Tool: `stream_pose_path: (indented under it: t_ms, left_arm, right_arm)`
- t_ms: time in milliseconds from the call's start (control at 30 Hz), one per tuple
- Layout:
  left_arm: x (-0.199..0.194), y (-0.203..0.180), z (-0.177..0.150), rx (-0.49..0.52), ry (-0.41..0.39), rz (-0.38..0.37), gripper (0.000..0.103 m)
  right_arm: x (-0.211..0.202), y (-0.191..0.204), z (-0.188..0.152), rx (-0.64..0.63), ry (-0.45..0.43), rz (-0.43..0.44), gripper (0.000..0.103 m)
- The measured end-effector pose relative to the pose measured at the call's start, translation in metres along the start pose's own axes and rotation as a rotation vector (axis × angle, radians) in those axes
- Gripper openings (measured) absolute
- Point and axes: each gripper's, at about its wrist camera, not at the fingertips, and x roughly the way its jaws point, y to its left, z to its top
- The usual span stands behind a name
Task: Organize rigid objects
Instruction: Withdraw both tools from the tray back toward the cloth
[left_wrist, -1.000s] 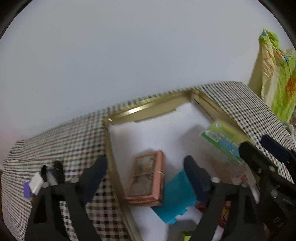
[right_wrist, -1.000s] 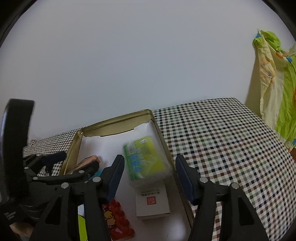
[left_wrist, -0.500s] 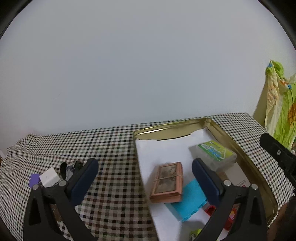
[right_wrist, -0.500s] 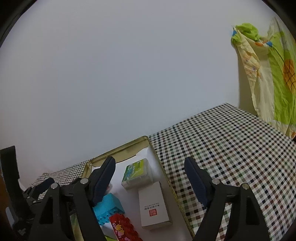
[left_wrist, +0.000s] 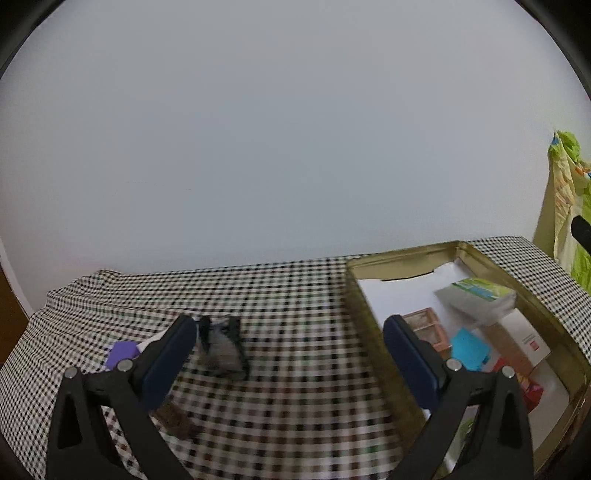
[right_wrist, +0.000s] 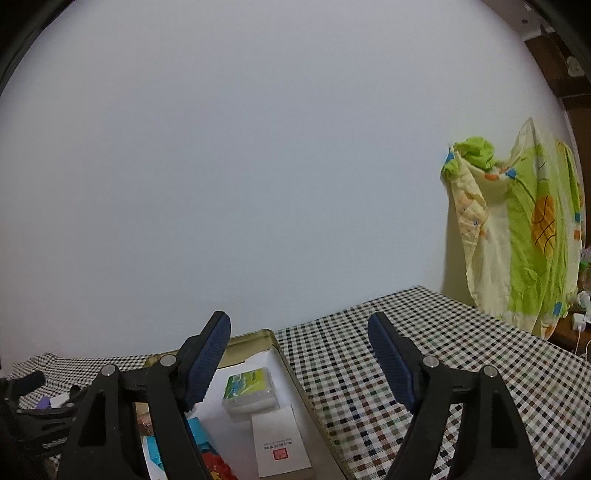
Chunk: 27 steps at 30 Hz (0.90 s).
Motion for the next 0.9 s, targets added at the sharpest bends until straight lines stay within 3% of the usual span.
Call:
stream_pose_path:
  t_ms: [333, 633, 900]
  left_arm:
    - [-0.001, 0.024, -0.019, -0.016, -0.024, 0.029, 0.102]
    - [-0.004, 0.042, -0.022, -0.053, -0.042, 0.006, 0.102]
    - [0.002, 0.059, -0.023, -0.081, -0.018, 0.004, 0.102]
  right_arm:
    - [-0.01, 0.026, -0.012, -0.079, -0.036, -0.032, 0.079]
    - [-0.035, 0.022, -0.014, -0.015, -0.09, -0.093, 0.079]
    - [-0.056, 0.05, -0.022, -0.012, -0.108, -0.087, 0.079]
